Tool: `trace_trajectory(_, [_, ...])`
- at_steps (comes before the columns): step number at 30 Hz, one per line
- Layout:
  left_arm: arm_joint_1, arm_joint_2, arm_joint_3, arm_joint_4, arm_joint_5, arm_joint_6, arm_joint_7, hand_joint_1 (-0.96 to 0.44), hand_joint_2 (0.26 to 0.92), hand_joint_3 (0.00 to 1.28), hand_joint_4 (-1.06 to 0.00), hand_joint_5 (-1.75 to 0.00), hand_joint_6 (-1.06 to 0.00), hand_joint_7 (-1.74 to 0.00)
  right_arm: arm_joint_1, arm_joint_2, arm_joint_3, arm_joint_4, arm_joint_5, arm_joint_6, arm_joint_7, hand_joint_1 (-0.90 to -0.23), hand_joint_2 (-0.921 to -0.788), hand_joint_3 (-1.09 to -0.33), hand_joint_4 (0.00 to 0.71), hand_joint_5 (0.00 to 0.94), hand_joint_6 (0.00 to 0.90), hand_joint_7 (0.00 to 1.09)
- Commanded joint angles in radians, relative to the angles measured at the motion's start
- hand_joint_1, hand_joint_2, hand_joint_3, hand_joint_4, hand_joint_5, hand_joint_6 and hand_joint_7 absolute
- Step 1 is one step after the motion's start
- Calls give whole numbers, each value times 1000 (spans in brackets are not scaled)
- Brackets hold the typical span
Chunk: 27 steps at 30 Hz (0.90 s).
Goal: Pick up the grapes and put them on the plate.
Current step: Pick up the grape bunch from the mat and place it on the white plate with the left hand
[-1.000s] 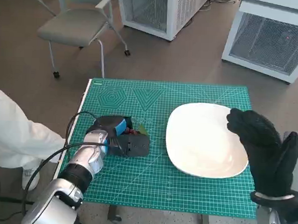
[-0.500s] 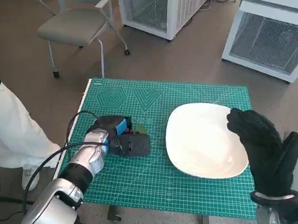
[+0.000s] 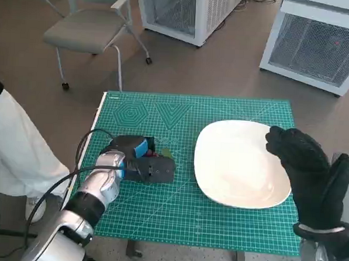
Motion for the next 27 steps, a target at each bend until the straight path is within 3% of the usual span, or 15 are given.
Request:
trace_trajectory(1, [67, 49, 26, -236, -5, 75, -93, 5, 917, 90, -649, -1375, -673, -946, 6, 5, 0, 14, 2, 8, -2, -339, -921, -603, 423, 890, 217, 1040])
trace_trajectory(8, [154, 126, 85, -608, 12, 145, -182, 5, 901, 108, -614, -1431, -744, -852, 4, 6, -2, 18, 3, 6, -2, -339, -921, -603, 423, 889, 217, 1040])
trace_trajectory(21, [221, 163, 185, -879, 0, 129, -176, 5, 856, 140, -676, -1372, -802, -789, 2, 12, 2, 18, -5, 3, -6, -339, -921, -602, 424, 888, 218, 1038])
trace_trajectory(27, [219, 159, 197, -907, 1, 131, -197, 2, 678, 496, -658, -1298, -687, -1157, 4, 15, 3, 19, -8, -2, -5, -338, -921, -602, 424, 887, 219, 1037])
